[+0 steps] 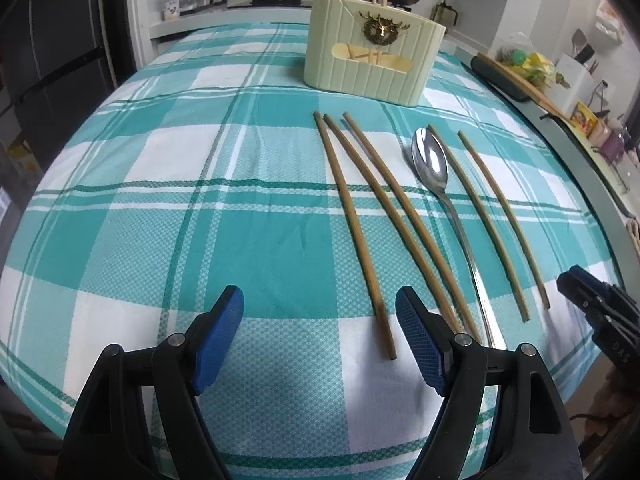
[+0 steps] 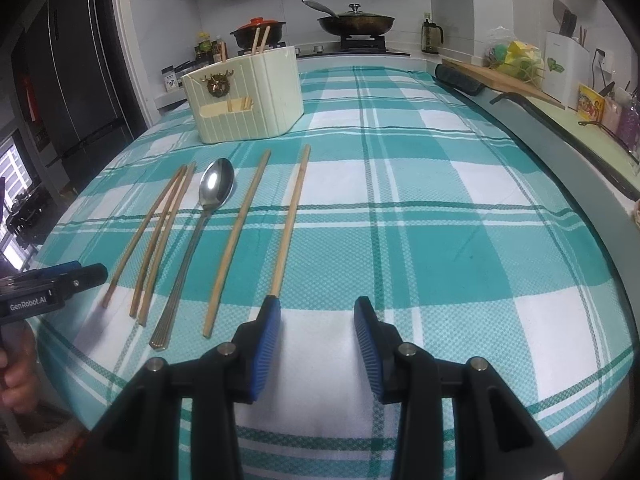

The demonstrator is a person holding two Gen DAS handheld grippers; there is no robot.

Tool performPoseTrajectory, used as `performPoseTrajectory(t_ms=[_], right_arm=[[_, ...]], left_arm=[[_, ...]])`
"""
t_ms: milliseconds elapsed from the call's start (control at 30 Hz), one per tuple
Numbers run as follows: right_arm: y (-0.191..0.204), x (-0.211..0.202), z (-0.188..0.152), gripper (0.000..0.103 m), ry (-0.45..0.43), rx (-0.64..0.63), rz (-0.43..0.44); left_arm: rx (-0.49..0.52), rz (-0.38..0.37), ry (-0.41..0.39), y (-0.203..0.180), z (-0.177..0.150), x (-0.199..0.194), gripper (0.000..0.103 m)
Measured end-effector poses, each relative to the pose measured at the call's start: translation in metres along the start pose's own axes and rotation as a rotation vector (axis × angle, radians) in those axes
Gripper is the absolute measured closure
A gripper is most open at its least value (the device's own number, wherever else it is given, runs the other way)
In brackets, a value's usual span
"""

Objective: Organize utensils
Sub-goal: 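Lower both open tools toward the wooden chopsticks on the cloth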

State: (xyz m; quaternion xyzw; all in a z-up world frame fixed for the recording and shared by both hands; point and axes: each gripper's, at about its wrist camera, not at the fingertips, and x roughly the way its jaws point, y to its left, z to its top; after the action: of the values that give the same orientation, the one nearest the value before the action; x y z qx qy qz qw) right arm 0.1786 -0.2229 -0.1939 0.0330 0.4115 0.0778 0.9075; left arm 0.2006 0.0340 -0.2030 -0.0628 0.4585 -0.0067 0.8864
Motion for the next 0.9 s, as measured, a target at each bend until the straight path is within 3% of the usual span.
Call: performPoseTrajectory(t_ms=[167, 500, 900], right_arm=[[0.010, 0.010, 0.015, 0.064, 0.011, -0.025, 0.046], [0.019, 0.040, 0.031, 0.064, 0.061, -0.098, 0.020], [0.020, 0.056, 0.037, 0.064, 0.094, -0.145, 0.009]], left_arm=[[0.017, 0.010, 0.014, -0.004, 0.008, 0.009, 0.023], [0.043, 0.068, 0.052, -0.006, 0.020, 0.024, 0.023], [0.078, 0.091, 0.099, -0.003, 0.039, 0.044, 0.010]])
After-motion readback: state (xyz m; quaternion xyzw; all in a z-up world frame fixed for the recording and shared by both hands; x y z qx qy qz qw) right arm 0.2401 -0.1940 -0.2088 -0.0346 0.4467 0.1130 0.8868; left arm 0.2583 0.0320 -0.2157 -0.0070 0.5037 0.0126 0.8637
